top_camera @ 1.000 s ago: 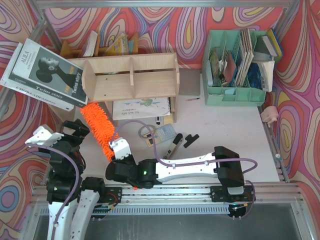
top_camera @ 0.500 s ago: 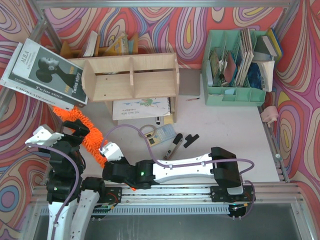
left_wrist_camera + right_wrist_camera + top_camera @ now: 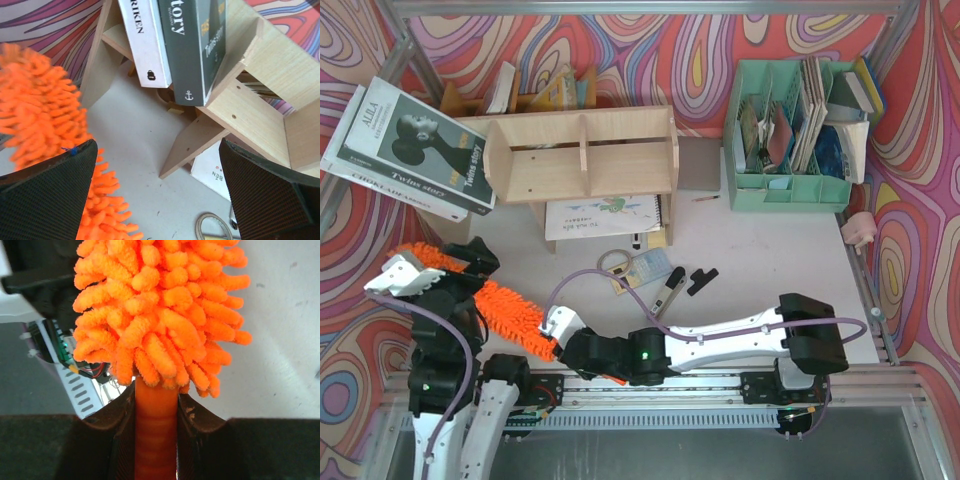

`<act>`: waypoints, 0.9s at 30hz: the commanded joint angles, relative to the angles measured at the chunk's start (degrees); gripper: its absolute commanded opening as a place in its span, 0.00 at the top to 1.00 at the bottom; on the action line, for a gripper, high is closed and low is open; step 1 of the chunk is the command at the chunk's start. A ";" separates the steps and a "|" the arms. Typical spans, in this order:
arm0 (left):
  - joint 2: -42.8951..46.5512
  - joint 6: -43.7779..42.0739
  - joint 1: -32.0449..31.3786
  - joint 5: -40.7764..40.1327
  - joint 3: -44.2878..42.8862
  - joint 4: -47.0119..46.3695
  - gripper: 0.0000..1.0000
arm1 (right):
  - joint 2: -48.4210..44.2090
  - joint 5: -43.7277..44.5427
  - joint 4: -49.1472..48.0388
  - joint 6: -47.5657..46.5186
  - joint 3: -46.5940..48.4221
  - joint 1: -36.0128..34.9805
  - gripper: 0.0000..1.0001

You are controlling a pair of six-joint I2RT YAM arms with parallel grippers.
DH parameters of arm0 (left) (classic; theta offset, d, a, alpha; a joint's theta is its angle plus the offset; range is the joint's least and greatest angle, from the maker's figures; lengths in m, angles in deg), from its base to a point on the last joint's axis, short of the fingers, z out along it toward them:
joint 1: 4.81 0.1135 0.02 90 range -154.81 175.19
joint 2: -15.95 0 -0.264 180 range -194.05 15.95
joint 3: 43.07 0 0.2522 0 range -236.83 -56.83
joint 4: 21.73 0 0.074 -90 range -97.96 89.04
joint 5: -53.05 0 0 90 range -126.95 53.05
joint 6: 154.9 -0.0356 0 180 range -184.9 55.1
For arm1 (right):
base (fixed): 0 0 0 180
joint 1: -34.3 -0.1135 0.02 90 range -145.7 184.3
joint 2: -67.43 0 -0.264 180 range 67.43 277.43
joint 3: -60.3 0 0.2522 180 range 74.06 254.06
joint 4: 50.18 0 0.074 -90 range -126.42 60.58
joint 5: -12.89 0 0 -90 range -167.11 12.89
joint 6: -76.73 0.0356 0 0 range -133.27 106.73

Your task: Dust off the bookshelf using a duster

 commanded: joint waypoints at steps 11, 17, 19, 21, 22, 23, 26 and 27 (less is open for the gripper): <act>4.95 -4.91 0.28 13.09 -0.16 -4.35 0.02 | -5.80 4.11 -9.35 -14.08 3.77 0.68 1.00; 4.96 -4.74 0.28 13.41 -0.11 -4.53 0.01 | -6.68 7.68 -12.88 -17.28 5.20 0.90 1.00; 5.05 -4.57 0.28 13.34 -0.07 -4.48 0.02 | -6.82 8.30 -12.61 -19.00 6.70 0.91 1.00; 5.13 -4.48 0.28 13.19 0.01 -4.55 0.02 | -6.99 8.92 -12.53 -20.34 7.98 0.96 1.00; 5.14 -4.47 0.28 13.16 -0.06 -4.46 0.01 | -7.28 9.09 -12.62 -20.98 8.29 0.99 1.00; 5.14 -4.41 0.30 13.19 -0.07 -4.43 0.01 | -7.50 9.36 -12.84 -21.50 8.38 1.04 1.00; 5.14 -4.30 0.28 13.01 0.00 -4.45 0.02 | -8.71 9.77 -13.38 -22.37 7.97 1.27 1.00; 5.14 -4.36 0.28 12.99 0.02 -4.40 0.02 | -9.08 10.10 -13.48 -22.58 7.81 1.26 1.00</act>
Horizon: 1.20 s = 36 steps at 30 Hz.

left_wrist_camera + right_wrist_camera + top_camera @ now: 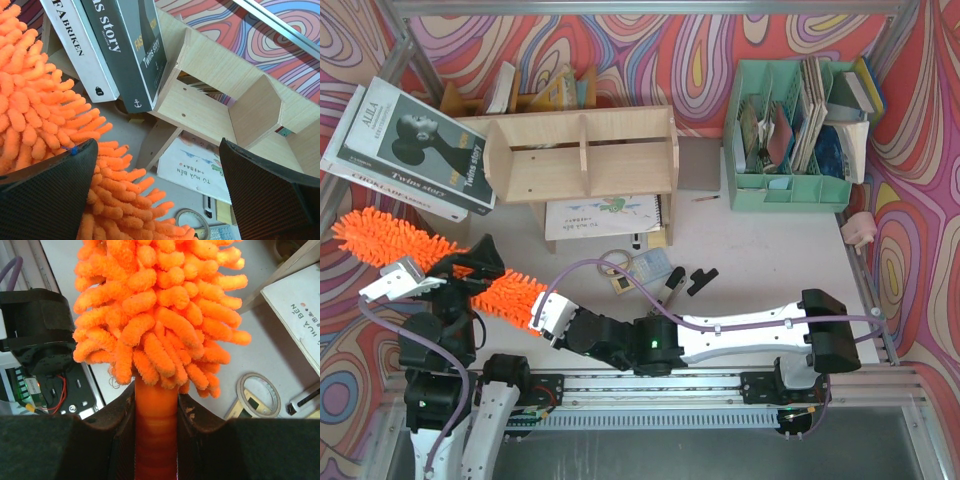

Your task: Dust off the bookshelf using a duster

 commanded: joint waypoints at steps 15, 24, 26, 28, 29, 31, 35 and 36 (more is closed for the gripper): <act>0.96 -0.74 0.28 6.08 2.23 -3.38 0.02 | -4.68 2.93 -6.88 -0.47 -2.34 3.73 1.00; 1.58 -1.24 0.28 5.68 2.00 -2.81 0.01 | -5.90 5.87 -8.33 -3.27 -3.17 3.85 1.00; 1.49 -1.26 0.28 5.68 1.97 -2.69 0.01 | -6.53 5.96 -8.08 -3.49 -2.98 4.18 1.00; 1.45 -1.18 0.28 5.57 1.97 -2.52 0.02 | -6.91 6.03 -7.38 -2.64 -3.15 4.70 1.00; 1.45 -1.18 0.28 5.33 1.96 -2.40 0.02 | -6.89 5.95 -6.80 -2.28 -3.55 4.92 1.00; 1.36 -1.10 0.28 4.53 1.84 -2.02 0.02 | -6.84 5.98 -5.45 -0.93 -4.57 4.95 1.00; 1.16 -0.85 0.28 3.26 1.77 -1.57 0.02 | -7.65 5.77 -2.81 3.49 -8.12 5.00 1.00; 1.08 -0.76 0.28 3.28 1.79 -1.53 0.02 | -8.27 5.77 -2.32 4.39 -9.17 4.96 1.00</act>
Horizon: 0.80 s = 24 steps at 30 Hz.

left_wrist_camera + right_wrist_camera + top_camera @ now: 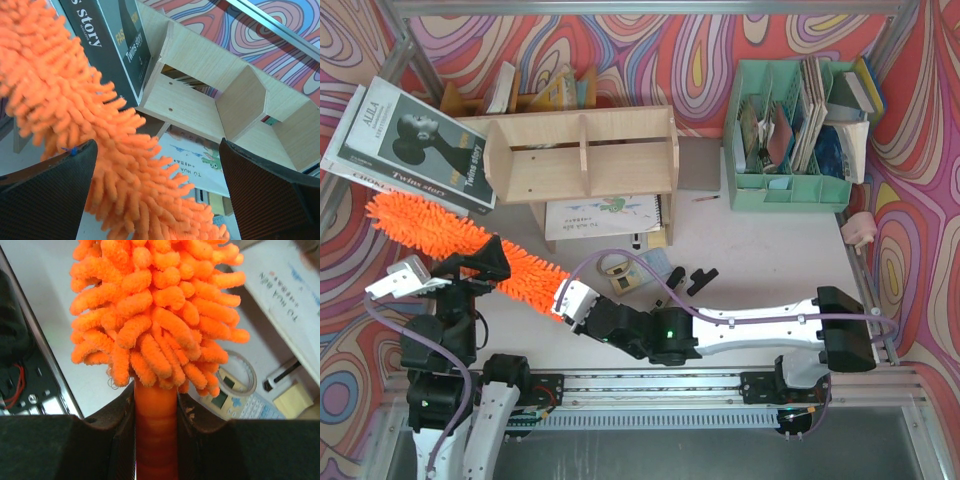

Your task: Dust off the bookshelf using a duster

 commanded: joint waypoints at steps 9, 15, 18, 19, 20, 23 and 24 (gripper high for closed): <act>-0.44 -0.08 0.28 -2.48 0.32 0.78 0.02 | -6.25 3.79 0.57 10.19 -8.48 0.92 1.00; -0.58 0.53 0.28 -6.07 0.09 1.92 0.02 | -9.92 4.25 1.97 13.75 -13.20 0.73 1.00; -0.78 1.11 0.28 -10.18 -0.20 3.52 0.02 | -12.73 5.36 3.89 15.30 -15.70 0.08 1.00; -0.79 1.34 0.28 -11.65 -0.29 4.04 0.02 | -13.83 5.62 4.41 15.82 -16.55 -0.26 1.00; -0.85 1.59 0.28 -12.89 -0.38 4.49 0.01 | -14.89 5.77 4.83 16.39 -17.62 -0.50 1.00; -1.07 2.54 0.28 -17.42 -0.57 5.99 0.01 | -18.58 5.71 6.22 17.95 -20.14 -1.25 1.00; -1.19 2.94 0.28 -18.90 -0.57 6.67 0.02 | -19.62 5.89 6.86 18.27 -20.93 -1.80 1.00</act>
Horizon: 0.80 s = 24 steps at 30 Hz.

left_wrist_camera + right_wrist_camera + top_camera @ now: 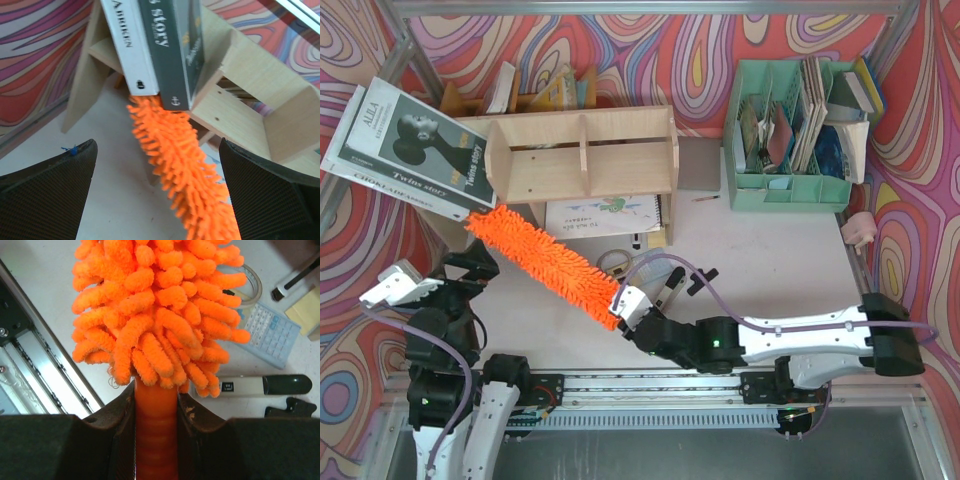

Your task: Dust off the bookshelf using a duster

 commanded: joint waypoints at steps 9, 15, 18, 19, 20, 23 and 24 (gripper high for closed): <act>-1.71 5.93 0.28 -22.51 -0.75 8.36 0.02 | -10.92 6.83 2.71 3.20 -0.52 -6.56 1.00; -1.60 8.09 0.28 -27.51 -1.08 10.85 0.02 | -14.64 5.91 1.22 -0.12 2.47 -7.95 1.00; -1.33 8.84 0.28 -30.46 -1.12 11.69 0.02 | -15.84 4.92 0.05 -1.19 2.83 -7.97 1.00; -1.32 8.74 0.28 -30.44 -1.10 11.69 0.02 | -16.14 5.26 -0.18 -1.18 2.78 -7.97 1.00; -1.40 8.70 0.28 -30.22 -1.03 11.51 0.02 | -16.27 5.78 -0.31 -1.18 2.64 -7.97 1.00; -1.57 8.69 0.28 -29.64 -0.95 11.17 0.01 | -16.10 6.17 -1.11 -1.50 2.43 -7.97 1.00; -1.62 8.69 0.28 -29.49 -0.93 11.12 0.02 | -15.70 5.58 -1.94 -2.12 2.44 -7.96 1.00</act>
